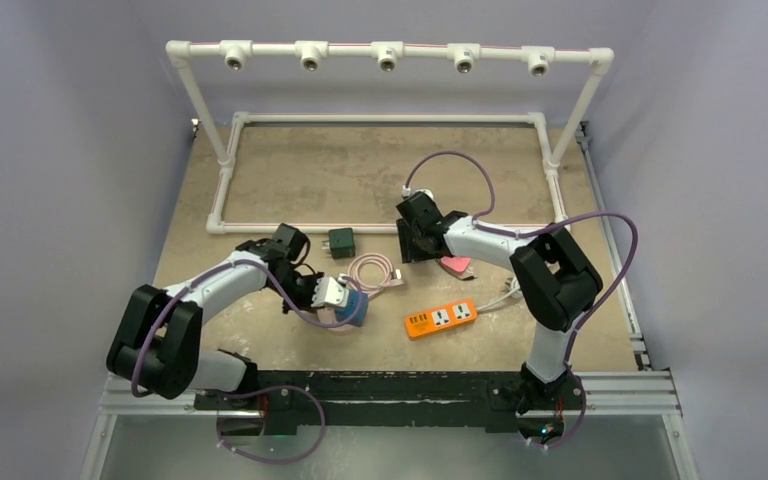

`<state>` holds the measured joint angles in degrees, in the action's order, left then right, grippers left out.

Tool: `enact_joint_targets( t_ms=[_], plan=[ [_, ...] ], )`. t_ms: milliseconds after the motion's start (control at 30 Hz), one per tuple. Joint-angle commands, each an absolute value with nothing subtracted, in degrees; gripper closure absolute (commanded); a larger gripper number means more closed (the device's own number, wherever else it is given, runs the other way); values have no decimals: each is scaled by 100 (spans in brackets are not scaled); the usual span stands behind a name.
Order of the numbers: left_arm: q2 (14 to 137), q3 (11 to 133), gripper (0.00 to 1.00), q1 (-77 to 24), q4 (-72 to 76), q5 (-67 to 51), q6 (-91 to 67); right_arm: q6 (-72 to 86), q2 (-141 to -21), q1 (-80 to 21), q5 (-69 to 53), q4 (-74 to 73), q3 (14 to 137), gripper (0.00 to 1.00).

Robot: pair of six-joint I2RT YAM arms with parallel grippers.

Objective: Insert the plug

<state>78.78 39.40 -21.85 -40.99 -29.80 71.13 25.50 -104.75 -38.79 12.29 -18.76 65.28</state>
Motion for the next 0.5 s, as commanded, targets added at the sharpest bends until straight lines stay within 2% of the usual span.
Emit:
enact_joint_targets(
  t_ms=[0,233,367,467],
  plan=[
    [7622,4017,100,-2333,-4690,-3651,7230,2531,-10428,-3912,1209,-1681,6460,49],
    [7506,4391,100,-2374,-5077,-3610,7241,2467,-10487,-3925,1176,-1696,6536,58],
    [7313,4790,91,-2238,-5246,-3384,7078,2373,-10383,-3922,1221,-1779,6621,68],
    [7148,5181,80,-1880,-5529,-3531,7178,2281,-10191,-3930,1193,-1877,6695,74]
  ],
)
